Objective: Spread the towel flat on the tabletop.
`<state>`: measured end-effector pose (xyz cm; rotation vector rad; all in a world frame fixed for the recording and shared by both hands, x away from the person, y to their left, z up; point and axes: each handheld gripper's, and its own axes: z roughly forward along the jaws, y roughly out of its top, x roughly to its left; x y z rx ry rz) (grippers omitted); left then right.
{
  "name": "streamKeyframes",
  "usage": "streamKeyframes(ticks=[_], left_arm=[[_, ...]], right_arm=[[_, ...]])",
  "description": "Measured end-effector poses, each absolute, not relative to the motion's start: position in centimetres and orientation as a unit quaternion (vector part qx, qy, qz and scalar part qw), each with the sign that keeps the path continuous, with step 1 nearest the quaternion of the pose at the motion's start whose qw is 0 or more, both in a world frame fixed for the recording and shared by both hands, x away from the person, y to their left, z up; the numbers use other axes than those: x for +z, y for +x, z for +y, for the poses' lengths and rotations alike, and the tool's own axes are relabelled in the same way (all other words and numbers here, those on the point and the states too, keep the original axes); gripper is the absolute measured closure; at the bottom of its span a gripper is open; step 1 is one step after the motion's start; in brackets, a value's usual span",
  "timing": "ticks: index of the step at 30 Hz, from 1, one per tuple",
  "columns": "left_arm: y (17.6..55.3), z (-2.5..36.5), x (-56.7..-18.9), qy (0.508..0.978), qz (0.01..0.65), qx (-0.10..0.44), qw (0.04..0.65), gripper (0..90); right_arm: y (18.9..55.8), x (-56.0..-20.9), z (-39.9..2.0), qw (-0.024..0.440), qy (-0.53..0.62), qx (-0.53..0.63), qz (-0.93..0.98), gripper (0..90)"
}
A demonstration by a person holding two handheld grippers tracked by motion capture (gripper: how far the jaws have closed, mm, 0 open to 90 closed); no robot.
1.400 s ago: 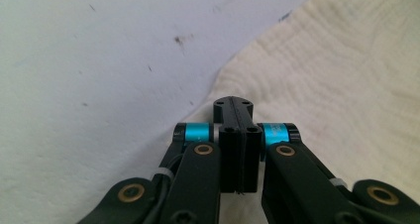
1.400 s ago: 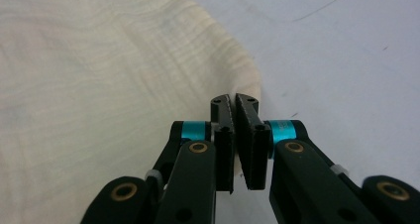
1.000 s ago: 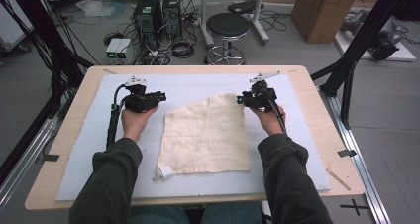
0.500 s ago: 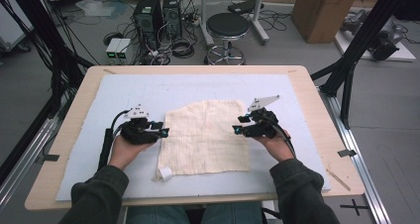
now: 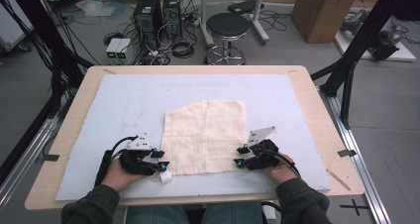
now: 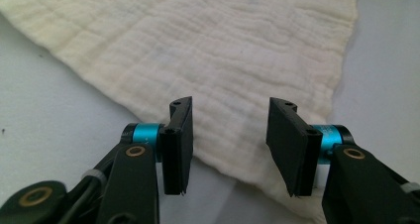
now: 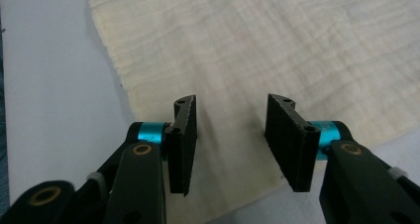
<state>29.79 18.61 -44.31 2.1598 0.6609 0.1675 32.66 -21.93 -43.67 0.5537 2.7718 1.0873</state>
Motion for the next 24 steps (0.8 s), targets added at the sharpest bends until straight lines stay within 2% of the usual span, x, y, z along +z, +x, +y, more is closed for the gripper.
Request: streamKeyframes(ticks=[3,6,8,14,24], left_arm=[[29.7,18.4,-44.4,0.865,0.259,0.089,0.42,63.8],[29.5,18.2,-44.5,0.864,0.259,0.108,0.418,77.4],[29.5,18.0,-44.5,0.866,0.256,0.111,0.415,87.5],[28.7,18.5,-43.8,0.862,0.255,0.098,0.426,88.8],[26.3,18.7,-42.6,0.86,0.23,0.083,0.447,88.8]], right_arm=[[32.8,-43.7,-22.0,0.058,0.182,0.364,0.912,70.7],[33.0,-43.8,-22.0,0.045,0.183,0.37,0.91,82.4],[33.2,-43.8,-22.0,0.035,0.18,0.372,0.91,87.0],[32.7,-43.4,-22.5,0.02,0.184,0.376,0.908,88.1],[29.7,-42.0,-23.8,0.012,0.163,0.39,0.906,88.0]])
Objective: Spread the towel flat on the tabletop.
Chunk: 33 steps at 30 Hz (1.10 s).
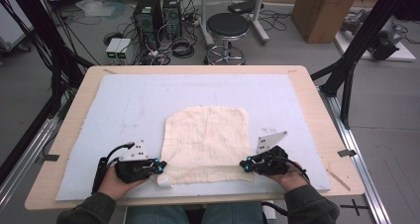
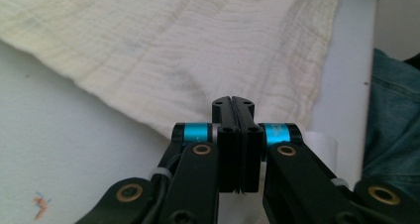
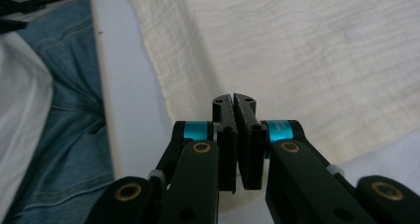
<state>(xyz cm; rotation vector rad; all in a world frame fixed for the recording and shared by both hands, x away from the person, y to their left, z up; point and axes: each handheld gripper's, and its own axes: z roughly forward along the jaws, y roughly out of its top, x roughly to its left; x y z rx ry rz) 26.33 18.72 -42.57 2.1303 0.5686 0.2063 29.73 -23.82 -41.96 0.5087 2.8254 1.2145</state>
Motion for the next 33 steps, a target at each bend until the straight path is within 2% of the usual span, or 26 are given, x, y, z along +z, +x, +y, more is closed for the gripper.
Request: streamKeyframes(ticks=[5,6,7,8,9,13,18,22,25,26,28,29,32,33], left_arm=[[25.5,18.7,-42.1,0.862,0.216,0.065,0.454,88.8],[25.4,18.7,-42.1,0.863,0.212,0.058,0.455,88.7],[25.5,18.7,-42.1,0.862,0.207,0.049,0.459,88.1],[25.6,18.7,-42.0,0.86,0.211,0.046,0.463,83.1],[25.8,18.7,-41.9,0.858,0.214,0.045,0.465,75.0],[28.3,18.8,-41.6,0.836,0.26,0.069,0.477,61.8],[33.7,17.8,-41.7,0.801,0.352,0.133,0.466,60.1],[38.2,17.0,-42.1,0.777,0.406,0.151,0.457,59.1],[40.4,16.6,-43.0,0.77,0.442,0.146,0.437,49.6],[40.9,16.5,-43.3,0.771,0.445,0.149,0.43,49.2],[41.5,16.6,-43.9,0.763,0.458,0.138,0.435,50.2],[41.6,16.6,-44.1,0.764,0.457,0.133,0.437,55.1],[41.3,16.0,-44.2,0.788,0.424,0.14,0.424,81.4],[41.0,15.6,-44.1,0.795,0.409,0.145,0.424,84.7]], right_arm=[[28.5,-41.7,-24.2,0.0,0.149,0.387,0.91,87.1],[28.4,-41.7,-24.2,-0.006,0.144,0.388,0.91,85.0],[28.4,-41.7,-24.2,-0.011,0.145,0.392,0.908,79.1],[28.5,-41.6,-24.3,-0.02,0.145,0.399,0.905,71.6],[28.7,-41.6,-24.3,-0.027,0.149,0.405,0.902,69.9],[30.2,-41.1,-24.1,0.014,0.167,0.407,0.898,64.8],[34.5,-40.9,-23.6,0.074,0.224,0.403,0.884,62.7],[38.6,-41.0,-23.5,0.106,0.278,0.39,0.871,59.4],[41.2,-41.7,-23.4,0.116,0.307,0.379,0.865,56.1],[41.7,-42.0,-23.3,0.117,0.316,0.374,0.864,56.2],[42.5,-42.5,-23.2,0.118,0.322,0.367,0.864,59.1],[42.6,-42.8,-23.1,0.117,0.322,0.363,0.866,60.5],[42.8,-43.3,-22.9,0.115,0.325,0.346,0.873,61.2],[42.8,-43.4,-22.9,0.113,0.325,0.342,0.874,61.2]])
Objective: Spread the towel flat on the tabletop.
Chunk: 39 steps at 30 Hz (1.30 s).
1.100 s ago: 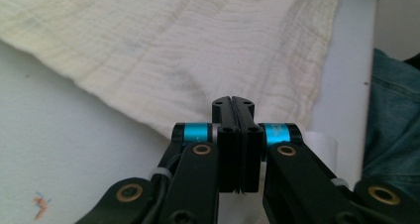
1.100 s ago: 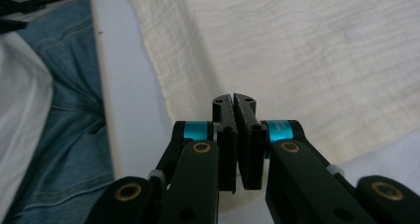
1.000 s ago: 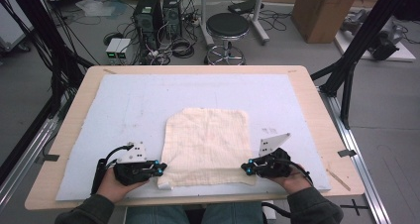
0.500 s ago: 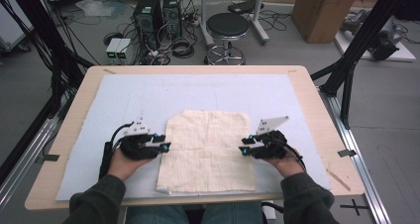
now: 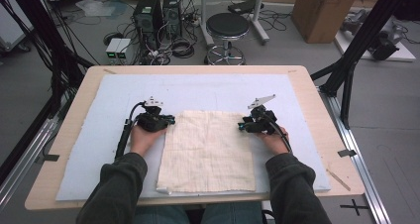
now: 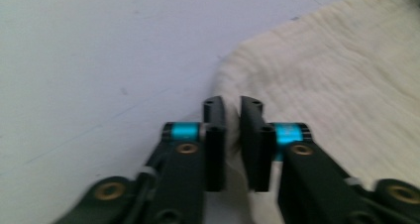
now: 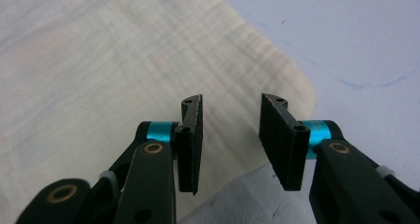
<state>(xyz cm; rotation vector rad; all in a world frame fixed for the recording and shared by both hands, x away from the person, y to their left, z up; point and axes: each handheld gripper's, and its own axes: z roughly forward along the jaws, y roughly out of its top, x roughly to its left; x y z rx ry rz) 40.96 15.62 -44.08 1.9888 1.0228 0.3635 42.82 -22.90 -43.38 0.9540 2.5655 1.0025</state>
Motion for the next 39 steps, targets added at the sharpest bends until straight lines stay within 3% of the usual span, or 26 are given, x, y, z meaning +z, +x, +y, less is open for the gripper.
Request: streamKeyframes(ticks=[5,8,10,14,19,22,24,28,39], left_arm=[[39.1,13.9,-42.9,0.838,0.315,0.117,0.429,82.9],[39.0,13.7,-43.4,0.857,0.31,0.069,0.405,69.1],[39.2,13.8,-43.6,0.854,0.32,0.06,0.405,68.8],[39.5,13.9,-43.5,0.839,0.333,0.094,0.42,74.8],[40.2,14.1,-44.0,0.809,0.388,0.107,0.428,71.7],[40.3,14.0,-44.2,0.813,0.391,0.142,0.407,82.0],[40.4,14.3,-43.7,0.794,0.421,0.179,0.4,82.8],[40.4,15.6,-42.9,0.765,0.449,0.198,0.417,73.1],[37.9,16.4,-42.5,0.82,0.383,0.153,0.398,64.7]], right_arm=[[42.6,-43.3,-23.0,0.113,0.32,0.34,0.877,61.7],[42.5,-43.3,-22.9,0.11,0.321,0.337,0.878,61.6],[42.5,-43.3,-22.8,0.113,0.32,0.335,0.879,61.6],[42.6,-43.3,-22.8,0.112,0.319,0.335,0.879,61.9],[42.7,-43.4,-23.0,0.11,0.319,0.339,0.878,62.1],[42.8,-43.4,-23.0,0.109,0.318,0.34,0.878,62.0],[42.8,-43.4,-23.0,0.108,0.318,0.341,0.878,61.9],[42.6,-43.3,-22.9,0.11,0.319,0.34,0.878,60.4],[40.8,-41.8,-22.7,0.11,0.288,0.364,0.879,57.6]])
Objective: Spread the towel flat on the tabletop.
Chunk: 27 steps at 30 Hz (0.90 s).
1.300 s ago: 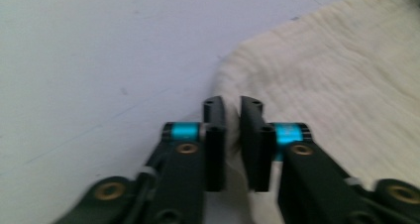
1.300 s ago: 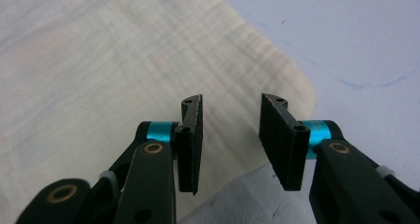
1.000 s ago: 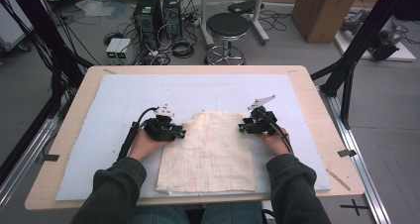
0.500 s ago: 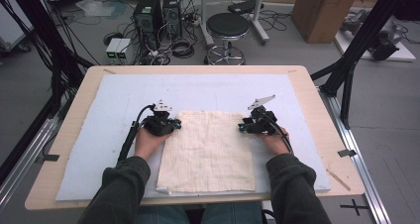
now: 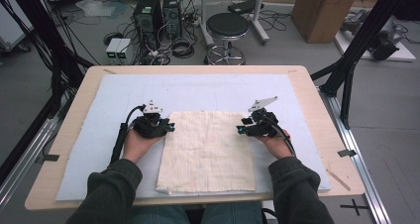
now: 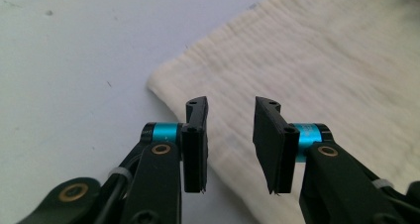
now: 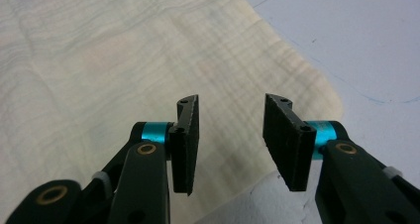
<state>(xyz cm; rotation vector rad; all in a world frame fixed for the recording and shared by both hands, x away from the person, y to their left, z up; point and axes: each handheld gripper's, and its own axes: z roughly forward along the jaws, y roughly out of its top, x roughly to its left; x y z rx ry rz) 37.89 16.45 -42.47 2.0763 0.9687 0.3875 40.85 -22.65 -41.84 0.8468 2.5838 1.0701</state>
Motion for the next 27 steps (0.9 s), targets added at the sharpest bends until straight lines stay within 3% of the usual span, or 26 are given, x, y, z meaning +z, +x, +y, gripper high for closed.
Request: streamKeyframes(ticks=[4,6,11,14,17,27], left_arm=[[38.2,16.8,-43.0,0.824,0.403,0.145,0.371,55.3],[38.7,16.8,-43.3,0.811,0.42,0.147,0.38,55.2],[39.8,16.7,-44.3,0.787,0.448,0.141,0.4,69.7],[40.1,16.8,-44.6,0.776,0.452,0.143,0.416,86.1],[40.5,16.6,-44.6,0.782,0.443,0.155,0.411,88.2],[42.5,17.1,-43.8,0.751,0.478,0.201,0.408,85.5]], right_arm=[[41.3,-42.1,-22.6,0.119,0.302,0.356,0.876,55.9],[41.7,-42.4,-22.6,0.134,0.314,0.347,0.874,55.6],[43.3,-43.5,-23.0,0.152,0.357,0.329,0.861,54.9],[43.9,-43.6,-23.1,0.147,0.353,0.339,0.859,70.5],[44.7,-43.4,-22.5,0.132,0.347,0.334,0.866,84.8],[46.7,-42.7,-21.1,0.161,0.37,0.321,0.857,82.8]])
